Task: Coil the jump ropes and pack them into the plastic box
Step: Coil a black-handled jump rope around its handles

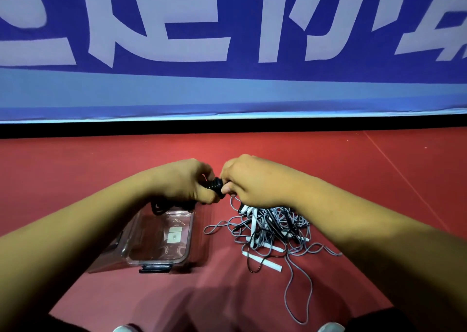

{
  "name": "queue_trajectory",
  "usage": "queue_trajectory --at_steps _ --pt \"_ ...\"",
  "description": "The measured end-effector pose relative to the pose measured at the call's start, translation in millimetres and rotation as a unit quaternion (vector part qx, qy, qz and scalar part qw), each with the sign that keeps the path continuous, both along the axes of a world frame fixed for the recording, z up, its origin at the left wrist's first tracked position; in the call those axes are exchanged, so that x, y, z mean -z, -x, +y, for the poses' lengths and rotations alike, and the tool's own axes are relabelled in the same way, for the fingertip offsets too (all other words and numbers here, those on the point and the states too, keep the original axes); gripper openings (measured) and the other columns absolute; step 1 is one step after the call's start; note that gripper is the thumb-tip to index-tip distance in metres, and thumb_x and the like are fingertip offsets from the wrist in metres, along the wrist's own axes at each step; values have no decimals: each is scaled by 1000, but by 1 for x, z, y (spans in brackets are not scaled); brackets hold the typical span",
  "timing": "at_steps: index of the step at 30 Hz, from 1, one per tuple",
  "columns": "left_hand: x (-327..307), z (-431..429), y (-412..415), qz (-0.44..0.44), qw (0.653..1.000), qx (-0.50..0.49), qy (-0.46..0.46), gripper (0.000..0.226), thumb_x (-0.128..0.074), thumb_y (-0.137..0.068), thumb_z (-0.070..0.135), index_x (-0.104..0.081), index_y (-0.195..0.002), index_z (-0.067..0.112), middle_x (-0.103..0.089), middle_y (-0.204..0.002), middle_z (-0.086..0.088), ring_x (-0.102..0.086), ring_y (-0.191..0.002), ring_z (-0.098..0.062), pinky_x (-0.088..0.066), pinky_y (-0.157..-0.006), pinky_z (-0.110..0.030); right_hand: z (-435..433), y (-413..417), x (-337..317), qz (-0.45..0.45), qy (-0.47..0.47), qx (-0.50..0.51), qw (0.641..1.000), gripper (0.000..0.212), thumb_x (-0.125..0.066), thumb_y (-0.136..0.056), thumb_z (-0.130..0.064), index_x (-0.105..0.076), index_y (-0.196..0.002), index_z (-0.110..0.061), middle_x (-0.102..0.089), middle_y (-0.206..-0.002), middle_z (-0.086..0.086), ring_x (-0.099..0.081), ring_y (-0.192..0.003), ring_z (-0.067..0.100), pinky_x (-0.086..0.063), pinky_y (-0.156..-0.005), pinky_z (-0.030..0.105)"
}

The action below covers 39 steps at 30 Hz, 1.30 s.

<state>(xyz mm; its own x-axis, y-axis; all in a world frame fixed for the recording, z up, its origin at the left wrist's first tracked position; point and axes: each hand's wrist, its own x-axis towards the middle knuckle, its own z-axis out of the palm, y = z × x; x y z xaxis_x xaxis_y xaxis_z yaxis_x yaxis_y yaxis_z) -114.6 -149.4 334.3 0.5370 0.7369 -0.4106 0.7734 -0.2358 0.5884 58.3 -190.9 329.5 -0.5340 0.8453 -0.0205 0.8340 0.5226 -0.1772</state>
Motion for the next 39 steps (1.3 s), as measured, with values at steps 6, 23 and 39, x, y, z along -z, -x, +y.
queue_trajectory --at_steps 6,23,39 --pt "0 -8 1 221 884 150 -384 39 -62 -80 41 -58 -118 33 -69 -103 1 -66 -96 -29 -48 -71 -31 -2 0 -9 250 184 101 945 30 -45 -101 -15 -57 -76 -4 -67 -64 16 -69 -60 24 -49 -55 20" --pt "-10 -21 -3 -288 957 -7 -14 24 -72 -89 27 -54 -80 14 -49 -53 -4 -43 -40 -16 -34 -38 -18 9 -17 -17 476 245 130 834 41 -46 -102 -28 -39 -65 -14 -27 -46 1 -20 -38 9 -17 -42 17" --pt "-6 -14 -11 -437 893 -79 71 29 -54 -90 42 -53 -102 15 -53 -66 -11 -47 -48 -24 -34 -52 -30 6 -28 -25 443 19 165 881 17 -57 -96 -10 -71 -106 -11 -67 -85 -9 -58 -73 -8 -41 -70 6"
